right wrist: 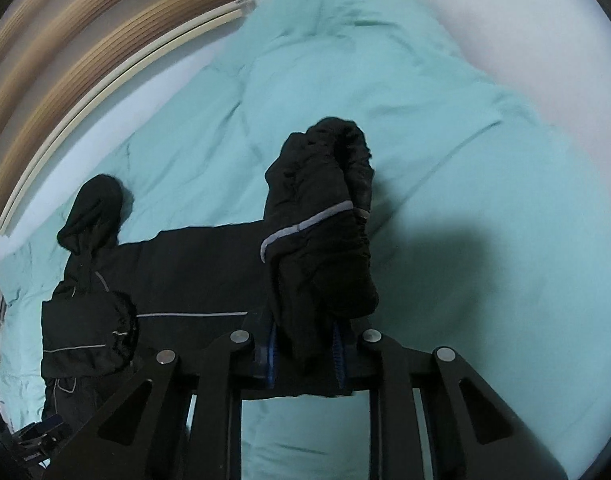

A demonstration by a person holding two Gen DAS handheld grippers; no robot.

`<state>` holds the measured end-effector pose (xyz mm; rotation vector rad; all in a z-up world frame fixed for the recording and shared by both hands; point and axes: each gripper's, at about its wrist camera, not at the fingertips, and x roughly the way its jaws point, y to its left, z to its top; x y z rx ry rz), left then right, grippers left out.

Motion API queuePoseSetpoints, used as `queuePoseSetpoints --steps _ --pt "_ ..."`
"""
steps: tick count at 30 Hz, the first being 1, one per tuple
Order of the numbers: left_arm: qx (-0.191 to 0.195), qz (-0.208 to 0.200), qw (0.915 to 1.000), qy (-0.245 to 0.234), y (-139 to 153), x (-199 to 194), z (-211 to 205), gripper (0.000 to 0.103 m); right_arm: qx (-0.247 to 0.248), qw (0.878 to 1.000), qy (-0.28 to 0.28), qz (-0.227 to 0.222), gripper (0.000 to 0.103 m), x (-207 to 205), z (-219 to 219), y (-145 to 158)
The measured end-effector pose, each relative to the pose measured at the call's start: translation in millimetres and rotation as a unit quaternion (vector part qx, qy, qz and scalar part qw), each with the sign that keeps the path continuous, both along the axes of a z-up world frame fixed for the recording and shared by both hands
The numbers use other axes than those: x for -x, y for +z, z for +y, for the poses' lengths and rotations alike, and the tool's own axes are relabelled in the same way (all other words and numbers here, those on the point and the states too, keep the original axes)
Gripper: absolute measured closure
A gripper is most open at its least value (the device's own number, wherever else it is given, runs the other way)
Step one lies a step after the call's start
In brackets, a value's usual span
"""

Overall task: Fold large clothes
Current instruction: 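Fold the held sleeve across the jacket body and release with the right tool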

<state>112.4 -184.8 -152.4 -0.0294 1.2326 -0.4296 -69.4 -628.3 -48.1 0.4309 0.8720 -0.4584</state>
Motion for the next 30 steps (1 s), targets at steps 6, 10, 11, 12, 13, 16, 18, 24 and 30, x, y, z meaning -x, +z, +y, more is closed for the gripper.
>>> queuePoseSetpoints --steps 6,10,11,12,13,16,18,24,30 --pt "0.004 0.001 1.0 0.008 -7.8 -10.6 37.2 0.033 0.021 0.999 0.035 0.026 0.08 -33.7 57.9 -10.0" --pt "0.003 0.0 0.9998 0.017 -14.0 -20.0 64.8 0.033 0.048 0.994 0.078 0.056 0.081 -69.7 120.5 -11.7" --pt "0.004 -0.002 0.9998 0.02 -14.7 -22.4 69.7 0.033 0.051 0.992 0.095 0.061 0.081 -80.9 141.4 -11.4" --pt "0.005 -0.003 0.9997 0.023 -15.4 -25.2 76.7 0.033 0.053 0.99 0.113 0.063 0.081 -90.6 161.0 -10.8" --pt "0.007 -0.004 0.9996 0.027 -16.0 -28.2 84.0 0.033 0.054 0.989 0.125 0.064 0.081 -96.5 173.8 -9.9" --pt "0.016 -0.003 0.9991 0.039 -17.9 -37.1 103.3 0.033 0.052 0.978 0.19 0.068 0.081 -129.4 244.2 -9.0" --pt "0.018 -0.003 0.9987 0.047 -19.2 -43.5 114.7 0.033 0.046 0.969 0.231 0.07 0.081 -148.5 288.4 -12.4" --pt "0.023 0.003 0.9968 0.077 -26.1 -56.6 149.1 0.033 0.054 0.947 0.298 0.112 0.081 -203.7 382.0 -65.3" --pt "0.019 0.019 0.9949 0.097 -40.0 -64.7 167.1 0.033 0.068 0.93 0.304 0.194 0.077 -236.6 408.8 -154.4"
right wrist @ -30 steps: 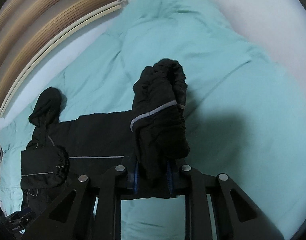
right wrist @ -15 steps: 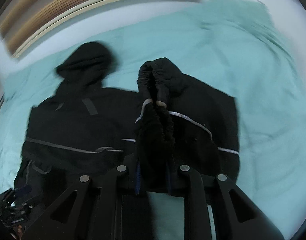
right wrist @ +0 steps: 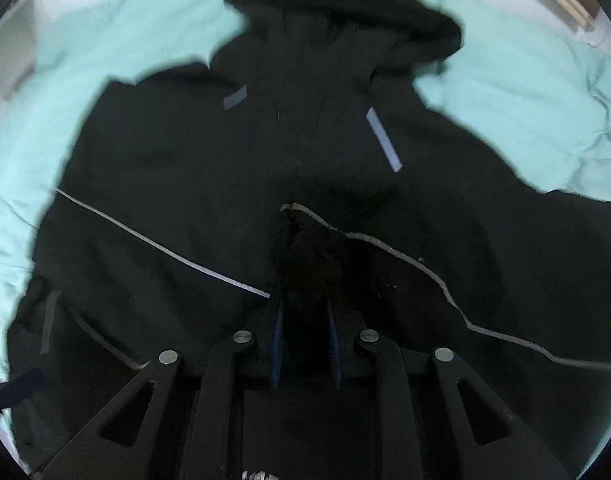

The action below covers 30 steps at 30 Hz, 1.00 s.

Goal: Fold large clothes

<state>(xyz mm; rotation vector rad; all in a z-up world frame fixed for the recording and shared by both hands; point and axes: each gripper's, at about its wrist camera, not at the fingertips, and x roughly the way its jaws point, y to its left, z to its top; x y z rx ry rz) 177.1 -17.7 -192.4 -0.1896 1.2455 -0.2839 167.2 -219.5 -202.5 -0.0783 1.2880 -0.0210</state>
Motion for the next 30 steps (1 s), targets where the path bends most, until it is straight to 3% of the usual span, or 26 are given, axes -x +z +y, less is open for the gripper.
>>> queuePoseSetpoints --steps 2,5,9,11,13,15,19,25,30 --pt "0.001 0.007 1.0 0.003 -6.0 -4.2 1.8 0.033 0.009 1.0 0.004 0.008 0.075 -3.2 3.7 -17.8" --pt "0.009 0.012 0.9999 0.003 -11.9 -10.8 -1.0 0.033 -0.007 1.0 0.011 0.01 0.067 -3.5 -0.4 -19.7" --pt "0.017 -0.003 0.9998 -0.009 -8.1 -25.3 -11.1 0.033 -0.1 0.995 0.019 0.013 0.045 11.2 -23.1 10.1" --pt "0.028 -0.016 0.9993 -0.018 -3.3 -34.6 -17.7 0.033 -0.141 0.99 0.012 -0.003 0.041 30.1 -41.5 36.8" --pt "0.045 -0.029 0.9982 -0.026 2.4 -47.9 -27.2 0.033 -0.152 0.988 0.005 -0.027 0.04 46.6 -56.0 57.2" --pt "0.071 -0.039 0.9962 -0.033 7.0 -63.3 -37.5 0.033 -0.127 0.991 -0.015 -0.051 0.04 64.1 -77.6 74.7" --pt "0.123 -0.043 0.9896 -0.062 3.5 -97.8 -67.7 0.033 -0.11 0.991 -0.049 -0.055 0.04 79.8 -112.1 80.1" --pt "0.156 0.009 0.9841 -0.084 -30.1 -133.4 -107.3 0.033 -0.114 0.99 -0.069 -0.041 0.04 89.1 -137.6 80.2" --pt "0.182 0.041 0.9789 -0.083 -54.6 -137.7 -121.4 0.034 -0.11 0.991 -0.07 -0.037 0.04 90.4 -137.2 75.8"
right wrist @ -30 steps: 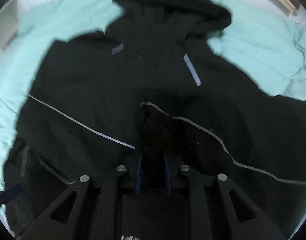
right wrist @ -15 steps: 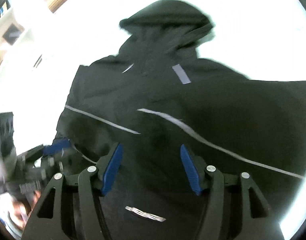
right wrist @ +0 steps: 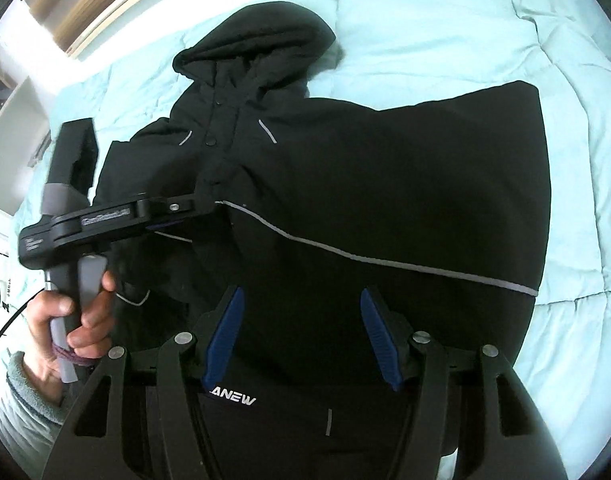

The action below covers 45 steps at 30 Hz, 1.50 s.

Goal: Fold large clothes

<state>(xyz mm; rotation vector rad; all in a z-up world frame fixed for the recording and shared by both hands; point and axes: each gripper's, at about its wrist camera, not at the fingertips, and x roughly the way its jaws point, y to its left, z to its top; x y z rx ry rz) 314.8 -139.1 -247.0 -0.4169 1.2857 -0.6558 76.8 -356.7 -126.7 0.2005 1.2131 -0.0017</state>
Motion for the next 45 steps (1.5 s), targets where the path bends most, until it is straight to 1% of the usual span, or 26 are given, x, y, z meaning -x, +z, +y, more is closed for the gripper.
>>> queuePoseSetpoints --steps 1,2,3,4,5,7,10,12,14,17,20,22,24,27,28,29,30,32,34,36,38,40,41,43,44,45 --pt "0.001 -0.003 1.0 0.0 -0.8 2.5 -2.9 0.039 0.0 1.0 0.0 0.001 0.04 -1.1 1.2 -1.2" --pt "0.0 -0.009 1.0 -0.002 -0.2 5.0 -5.9 0.048 0.001 1.0 0.0 0.002 0.04 -1.5 1.9 -1.7" --pt "-0.008 -0.015 0.9998 -0.008 0.9 7.2 -10.3 0.061 0.001 1.0 -0.001 0.004 0.04 -2.2 1.9 -2.2" --pt "-0.027 -0.025 0.9992 -0.014 2.3 9.4 -15.6 0.074 0.001 1.0 -0.002 0.004 0.04 -2.8 2.1 -2.1" --pt "-0.041 -0.03 0.9985 -0.02 2.1 10.2 -19.3 0.082 0.001 1.0 -0.003 0.004 0.04 -2.1 2.3 -1.4" --pt "-0.042 -0.047 0.9976 -0.028 5.8 13.8 -24.0 0.086 -0.001 1.0 -0.006 0.004 0.04 -3.8 3.2 -1.6" --pt "-0.043 -0.085 0.9952 -0.023 30.9 23.5 -20.5 0.088 -0.002 1.0 -0.007 -0.005 0.04 -3.8 2.6 7.0" --pt "-0.029 -0.107 0.9938 -0.005 56.2 29.6 -7.1 0.088 0.001 1.0 -0.003 -0.024 0.04 -2.1 3.5 21.3" --pt "-0.026 -0.138 0.9899 0.017 85.9 35.6 14.4 0.088 0.004 0.999 -0.001 -0.042 0.04 -0.9 3.6 34.0" --pt "-0.037 -0.169 0.9837 0.049 117.5 39.5 52.2 0.088 0.002 0.998 0.0 -0.064 0.04 -4.5 3.2 46.9" --pt "-0.073 -0.181 0.9769 0.088 132.1 41.1 100.2 0.088 0.005 0.998 -0.001 -0.058 0.04 -13.3 4.2 39.4" --pt "-0.12 -0.174 0.9703 0.117 124.8 39.7 132.9 0.088 0.005 0.999 -0.005 -0.041 0.04 -23.8 6.6 23.5" --pt "-0.159 -0.142 0.9662 0.145 106.5 36.7 156.4 0.088 0.012 1.0 -0.004 -0.028 0.04 -35.6 11.8 5.6" --pt "-0.205 -0.081 0.9644 0.146 54.1 27.4 179.4 0.088 0.048 0.999 -0.002 0.0 0.04 -55.1 22.7 -27.3" --pt "-0.213 -0.06 0.9647 0.143 32.5 25.1 182.8 0.087 0.055 0.998 -0.001 0.009 0.04 -61.5 25.5 -38.6" --pt "-0.219 -0.05 0.9639 0.143 21.1 23.8 183.1 0.086 0.063 0.998 -0.001 0.018 0.04 -67.4 28.1 -50.1" --pt "-0.22 -0.038 0.9638 0.146 7.3 23.1 184.5 0.083 0.078 0.997 -0.001 0.027 0.04 -71.9 29.7 -62.2" --pt "-0.202 -0.022 0.9647 0.167 -4.1 21.8 190.3 0.081 0.102 0.994 0.002 0.043 0.04 -78.6 32.1 -80.8" --pt "-0.197 -0.02 0.9647 0.174 -2.2 21.6 191.4 0.081 0.11 0.993 0.002 0.049 0.04 -81.9 31.6 -89.5" --pt "-0.204 -0.034 0.9635 0.17 4.2 26.5 189.7 0.08 0.109 0.993 0.001 0.053 0.04 -84.6 29.4 -90.8" --pt "-0.213 -0.055 0.9602 0.173 23.6 33.2 186.4 0.078 0.099 0.993 -0.003 0.06 0.04 -86.5 25.5 -86.7" --pt "-0.221 -0.1 0.952 0.186 56.1 43.6 183.5 0.076 0.088 0.994 -0.008 0.06 0.04 -85.1 22.5 -73.2" --pt "-0.219 -0.115 0.9505 0.189 66.9 43.2 179.5 0.073 0.078 0.996 -0.009 0.053 0.04 -82.4 21.6 -63.4" --pt "-0.188 -0.146 0.9528 0.189 92.0 53.7 173.6 0.052 0.047 0.999 -0.004 0.025 0.04 -75.0 23.1 -42.5" --pt "-0.171 -0.151 0.9554 0.187 96.7 56.9 169.7 0.049 0.04 0.999 0.001 0.011 0.04 -71.3 26.1 -33.5" --pt "-0.141 -0.152 0.9623 0.176 97.1 60.4 165.2 0.046 0.038 0.999 0.007 0.002 0.04 -68.9 30.5 -27.8"
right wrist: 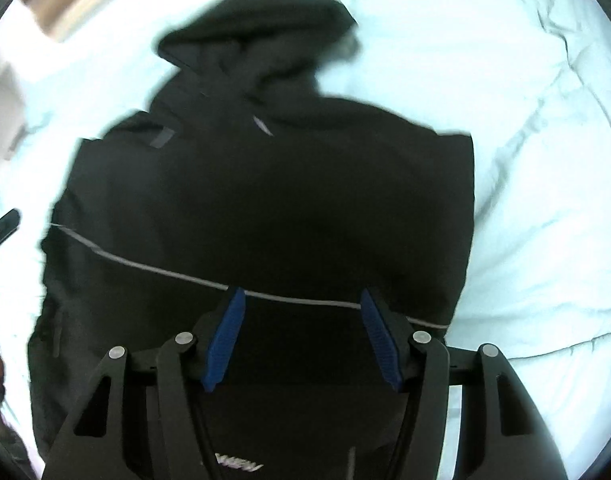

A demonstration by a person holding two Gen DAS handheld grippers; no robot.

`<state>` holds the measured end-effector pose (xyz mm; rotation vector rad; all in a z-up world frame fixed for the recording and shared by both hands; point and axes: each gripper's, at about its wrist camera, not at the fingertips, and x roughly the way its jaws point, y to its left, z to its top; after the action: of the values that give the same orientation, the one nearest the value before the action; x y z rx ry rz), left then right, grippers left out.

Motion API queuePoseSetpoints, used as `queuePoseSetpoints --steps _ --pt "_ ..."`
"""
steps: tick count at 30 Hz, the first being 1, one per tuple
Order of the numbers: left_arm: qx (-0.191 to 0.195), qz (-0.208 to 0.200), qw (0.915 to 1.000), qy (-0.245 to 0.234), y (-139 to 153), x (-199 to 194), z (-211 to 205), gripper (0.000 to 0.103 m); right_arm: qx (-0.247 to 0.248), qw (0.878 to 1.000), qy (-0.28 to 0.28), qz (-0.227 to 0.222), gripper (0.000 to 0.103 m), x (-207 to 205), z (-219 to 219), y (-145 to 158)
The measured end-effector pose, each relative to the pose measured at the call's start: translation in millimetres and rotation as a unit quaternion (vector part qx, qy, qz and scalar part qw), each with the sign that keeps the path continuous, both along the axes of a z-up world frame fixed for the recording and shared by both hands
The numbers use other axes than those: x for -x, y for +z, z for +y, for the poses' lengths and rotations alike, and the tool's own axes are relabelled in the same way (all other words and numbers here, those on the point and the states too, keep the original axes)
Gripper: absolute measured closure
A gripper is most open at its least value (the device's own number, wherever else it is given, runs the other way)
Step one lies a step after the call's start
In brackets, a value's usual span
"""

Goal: Fold large clothes

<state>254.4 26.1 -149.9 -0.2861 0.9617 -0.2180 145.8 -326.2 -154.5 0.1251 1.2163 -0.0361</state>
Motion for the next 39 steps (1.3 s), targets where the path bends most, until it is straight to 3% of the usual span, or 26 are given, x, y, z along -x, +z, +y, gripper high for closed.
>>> queuePoseSetpoints --steps 2,4,7,10,14,17,20,23,28,35,39 --pt "0.026 0.012 0.999 -0.036 -8.8 -2.9 -22.6 0.046 0.005 1.0 0.014 -0.005 0.04 -0.3 10.9 0.7" --pt "-0.007 0.039 0.9976 -0.057 -31.5 -9.5 -50.2 0.046 0.014 0.999 0.027 0.008 0.04 -0.8 24.6 -10.6" --pt "-0.052 0.123 0.9892 -0.06 -88.5 -23.9 -72.4 0.047 0.064 0.996 0.053 0.034 0.04 -0.1 41.3 -42.0" --pt "-0.058 0.141 0.9871 -0.049 -114.7 -27.9 -71.2 0.047 0.109 0.99 0.08 0.043 0.04 3.1 50.9 -62.2" --pt "-0.058 0.153 0.9861 -0.029 -107.9 -32.3 -71.6 0.047 0.113 0.989 0.078 0.057 0.04 -1.9 48.6 -64.6" --pt "-0.061 0.143 0.9874 -0.032 -85.3 -18.1 -70.8 0.047 0.099 0.99 0.068 0.073 0.04 -3.3 44.4 -51.4" --pt "-0.029 0.112 0.9921 -0.049 -50.1 13.9 -71.1 0.046 0.049 0.996 0.056 0.053 0.04 19.6 38.1 -13.4" --pt "-0.006 0.103 0.9933 -0.053 -32.0 40.1 -65.5 0.046 0.03 0.998 0.03 0.036 0.04 52.6 32.5 15.3" --pt "0.003 0.09 0.9928 -0.079 -4.6 90.6 -47.8 0.046 -0.012 0.999 -0.028 0.03 0.04 101.2 33.3 40.1" --pt "-0.003 0.072 0.9892 -0.127 12.3 117.3 -20.6 0.046 -0.063 0.99 -0.123 0.001 0.039 143.7 43.3 72.3" --pt "0.015 0.061 0.9882 -0.139 24.8 113.3 4.8 0.046 -0.069 0.986 -0.151 -0.024 0.039 156.0 59.0 86.3"
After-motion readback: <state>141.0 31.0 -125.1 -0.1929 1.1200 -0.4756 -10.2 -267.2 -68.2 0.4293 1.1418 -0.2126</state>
